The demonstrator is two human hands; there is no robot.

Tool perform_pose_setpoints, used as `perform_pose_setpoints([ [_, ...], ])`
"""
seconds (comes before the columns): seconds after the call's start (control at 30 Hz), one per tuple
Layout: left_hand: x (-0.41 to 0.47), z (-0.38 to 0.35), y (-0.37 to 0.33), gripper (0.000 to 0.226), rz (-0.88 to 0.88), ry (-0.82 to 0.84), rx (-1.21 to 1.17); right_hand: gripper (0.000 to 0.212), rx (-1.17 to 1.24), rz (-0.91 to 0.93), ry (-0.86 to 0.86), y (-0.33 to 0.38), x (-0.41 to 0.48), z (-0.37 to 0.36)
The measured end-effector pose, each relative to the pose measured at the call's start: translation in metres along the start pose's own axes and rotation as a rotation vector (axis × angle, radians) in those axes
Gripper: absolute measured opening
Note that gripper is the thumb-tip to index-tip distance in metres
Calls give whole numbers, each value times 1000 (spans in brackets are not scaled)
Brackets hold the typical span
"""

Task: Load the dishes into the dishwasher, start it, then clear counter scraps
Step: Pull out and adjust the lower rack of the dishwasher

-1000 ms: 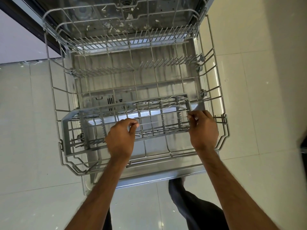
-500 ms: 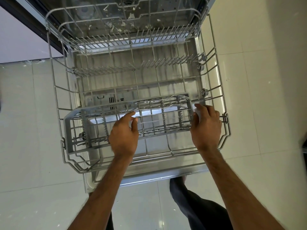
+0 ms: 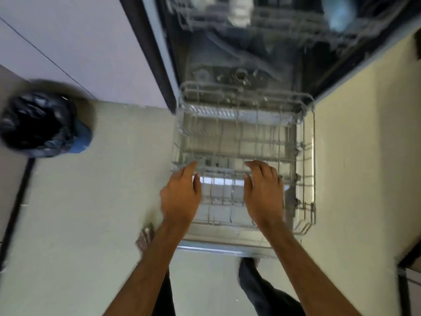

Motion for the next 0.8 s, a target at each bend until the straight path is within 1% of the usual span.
perform_pose_setpoints([
  [0.13,20,114,26,40,1,-89,11,33,14,142,-27,121,36,30],
  [0.23,46,207,56,41,18,-189,13,31,27,285,-137,219,66,52],
  [0.3,61,274,80,40,9,-283,-12,34,35,374,-230,289,86,68],
  [0.4,79,364,113,38,-1,-400,-14,39,78,424,-303,388,108,90],
  [0.47,81,421,137,38,4,-434,9,36,138,434,-322,449,112,102],
  [0.5,79,453,155,39,20,-439,15,32,174,446,-330,484,113,108],
  [0.57,81,490,167,41,34,-433,39,27,185,453,-311,519,117,108],
  [0.7,84,571,210,45,112,-467,56,30,225,540,-242,614,127,115],
  [0.8,97,608,238,47,171,-491,61,31,231,638,-224,670,147,119],
])
Point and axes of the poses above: each hand's wrist, its own x-axis towards the middle knuckle, its own z-axis out of the back of the hand, y = z × x, the point moved 1 cm from there along x, towards the middle knuckle, and after that the axes turned 14 degrees about x, right-handed, at the moved point
